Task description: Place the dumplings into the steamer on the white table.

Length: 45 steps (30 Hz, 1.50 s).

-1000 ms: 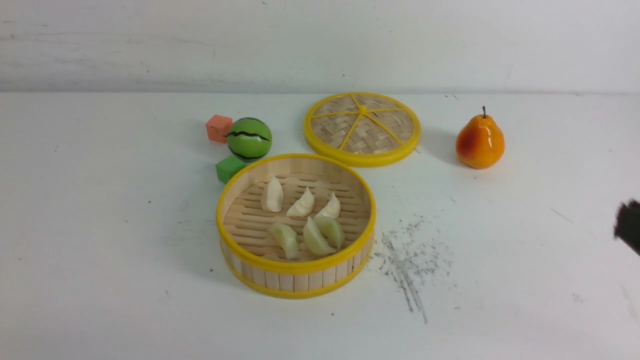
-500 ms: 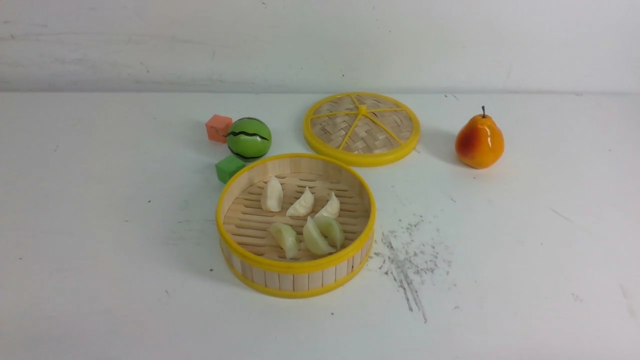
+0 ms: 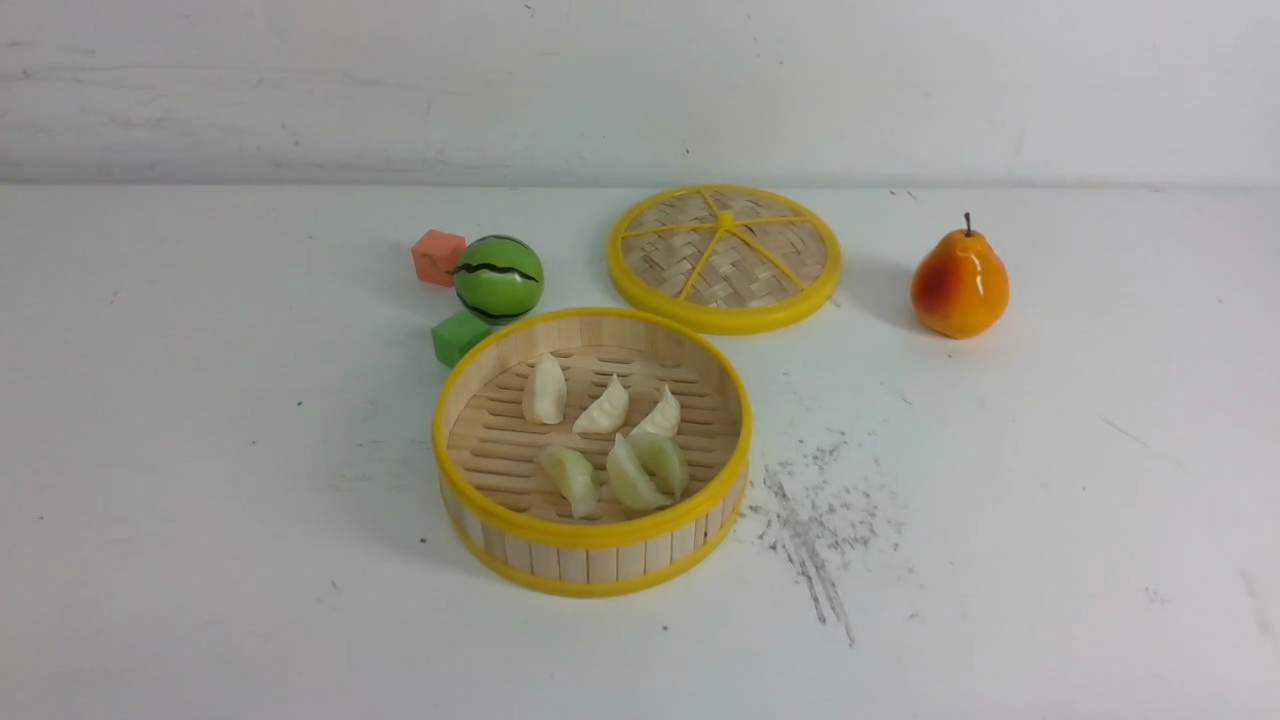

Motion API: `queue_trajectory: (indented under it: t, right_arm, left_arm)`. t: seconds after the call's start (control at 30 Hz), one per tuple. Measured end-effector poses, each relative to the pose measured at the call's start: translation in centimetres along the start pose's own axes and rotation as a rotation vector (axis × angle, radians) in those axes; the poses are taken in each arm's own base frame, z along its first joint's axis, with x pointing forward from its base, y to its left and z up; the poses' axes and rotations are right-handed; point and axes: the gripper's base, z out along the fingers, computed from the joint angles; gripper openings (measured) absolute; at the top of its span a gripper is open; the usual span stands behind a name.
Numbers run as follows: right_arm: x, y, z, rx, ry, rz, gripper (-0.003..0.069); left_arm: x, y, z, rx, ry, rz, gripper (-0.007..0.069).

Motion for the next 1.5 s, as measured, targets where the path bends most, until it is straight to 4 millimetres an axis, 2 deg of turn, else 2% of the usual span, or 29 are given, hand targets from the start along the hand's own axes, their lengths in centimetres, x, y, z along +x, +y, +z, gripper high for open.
queue_trajectory:
  t: [1.1,1.27,1.37,1.5]
  right_arm:
    - [0.0,0.0,0.0,-0.001,-0.001,0.000,0.0001]
    - [0.0,0.0,0.0,-0.001,0.000,0.000,0.0006]
    - [0.0,0.0,0.0,-0.001,0.000,0.000,0.0009]
    - [0.0,0.0,0.0,-0.001,0.000,0.000,0.0014]
  left_arm:
    - [-0.1,0.2,0.0,-0.017,-0.016,0.021,0.0212]
    - [0.1,0.5,0.8,-0.035,-0.062,0.050,0.0214]
    - [0.8,0.8,2.2,-0.058,-0.143,0.024,0.0169]
    - [2.6,1.6,4.4,-0.122,-0.262,-0.056,0.0006]
